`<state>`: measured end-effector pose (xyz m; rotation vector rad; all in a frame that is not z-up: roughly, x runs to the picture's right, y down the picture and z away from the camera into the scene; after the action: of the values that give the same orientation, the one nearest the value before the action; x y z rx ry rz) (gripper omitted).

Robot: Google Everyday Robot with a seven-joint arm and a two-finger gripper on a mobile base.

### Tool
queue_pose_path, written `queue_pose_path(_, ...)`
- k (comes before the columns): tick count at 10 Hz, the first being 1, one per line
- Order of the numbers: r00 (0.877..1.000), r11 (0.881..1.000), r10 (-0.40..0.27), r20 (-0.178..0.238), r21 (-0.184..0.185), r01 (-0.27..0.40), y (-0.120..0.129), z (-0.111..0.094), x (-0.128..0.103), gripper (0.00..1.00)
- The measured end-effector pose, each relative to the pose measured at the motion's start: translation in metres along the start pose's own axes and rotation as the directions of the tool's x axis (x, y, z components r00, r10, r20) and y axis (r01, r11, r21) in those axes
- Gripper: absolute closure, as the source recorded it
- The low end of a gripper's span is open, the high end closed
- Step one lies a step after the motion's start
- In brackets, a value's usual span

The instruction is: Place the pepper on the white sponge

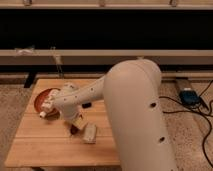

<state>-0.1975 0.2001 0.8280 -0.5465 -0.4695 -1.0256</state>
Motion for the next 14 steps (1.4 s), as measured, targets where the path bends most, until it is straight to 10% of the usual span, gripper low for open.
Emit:
queue_pose_path(7, 1.000, 1.000, -0.016, -0.027, -0.007, 0.016, 0.014, -0.029, -0.006, 0.98)
queue_pose_path(14, 0.998, 0.999, -0.020, -0.054, -0.040, 0.018, 0.060, -0.067, -0.031, 1.00)
